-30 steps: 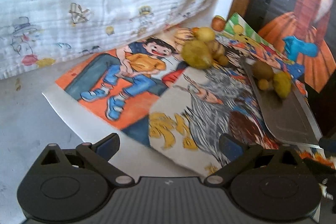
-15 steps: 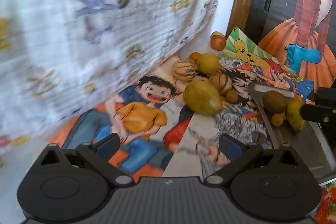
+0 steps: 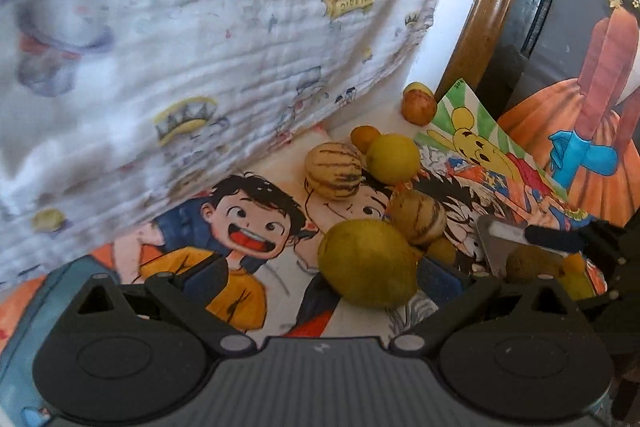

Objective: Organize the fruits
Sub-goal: 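Grasp the large yellow pear with the left tool while the right tool grasps a small brown fruit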

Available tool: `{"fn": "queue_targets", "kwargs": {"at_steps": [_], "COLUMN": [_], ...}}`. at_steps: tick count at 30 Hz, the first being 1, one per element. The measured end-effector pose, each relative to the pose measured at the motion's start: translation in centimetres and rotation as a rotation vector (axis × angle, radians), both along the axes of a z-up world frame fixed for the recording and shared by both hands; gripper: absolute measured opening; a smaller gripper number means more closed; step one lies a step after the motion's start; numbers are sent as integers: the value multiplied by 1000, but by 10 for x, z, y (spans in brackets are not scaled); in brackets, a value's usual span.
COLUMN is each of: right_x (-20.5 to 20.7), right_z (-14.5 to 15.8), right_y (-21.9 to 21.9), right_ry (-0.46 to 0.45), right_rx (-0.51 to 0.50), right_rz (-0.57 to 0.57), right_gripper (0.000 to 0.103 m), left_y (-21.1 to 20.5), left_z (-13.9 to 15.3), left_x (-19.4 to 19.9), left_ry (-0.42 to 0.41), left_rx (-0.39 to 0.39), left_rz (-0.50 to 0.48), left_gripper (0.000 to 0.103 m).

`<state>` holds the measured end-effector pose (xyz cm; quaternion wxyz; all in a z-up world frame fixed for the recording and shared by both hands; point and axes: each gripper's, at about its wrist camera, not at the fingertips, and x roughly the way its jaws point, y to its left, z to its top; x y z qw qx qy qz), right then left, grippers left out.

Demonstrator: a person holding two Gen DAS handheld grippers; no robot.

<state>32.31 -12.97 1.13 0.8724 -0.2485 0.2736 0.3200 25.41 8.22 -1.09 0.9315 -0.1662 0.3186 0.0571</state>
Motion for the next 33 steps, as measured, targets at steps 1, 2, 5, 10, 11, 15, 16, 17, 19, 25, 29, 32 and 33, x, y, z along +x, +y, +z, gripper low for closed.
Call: {"fn": "queue_targets", "kwargs": {"at_steps": [1,2,5,10,11,15,16,17,19,25,29,32,33], "right_x": [3,6,15,32,34,36,37,37,37,40,41,40,40], "right_z": [-3,-7,-14,-21,-23,-27,-28,-28,-29,-31,-31,-31,-31], "right_y": [2,3,5,3,3,5,6,6,7,8,7,7,8], "right_ry": [4,8,20,86,93,113,119,121,124,142,153,157,155], "right_rx": [-2,-4,3,57,58,69,76,80,90,114,130,135,133], "right_rz": [3,6,-2,-4,4,24,27,30,37,49,55,59,60], "right_gripper": [83,80,70,63,62,59,57,55,51,42,35,32,32], "left_y": [0,-1,-4,-8,-8,-10,-11,-13,-15,-17,-15,-14,-14], "left_z": [-1,-3,-7,-15,-17,-20,-20,-21,-22,-21,-22,-22,-22], "left_x": [4,8,18,27,28,31,32,32,33,34,33,32,32], "left_ry": [-2,-4,-7,-11,-15,-19,-17,-15,-17,-21,-27,-28,-28], "left_rx": [-1,-1,1,3,-2,-14,-13,-11,-2,-29,-49,-51,-52], "left_rz": [-1,-4,-15,-16,-22,-37,-42,-47,-54,-93,-87,-87,-86], "left_gripper": [102,102,102,98,97,91,90,88,86,69,69,68,68]}}
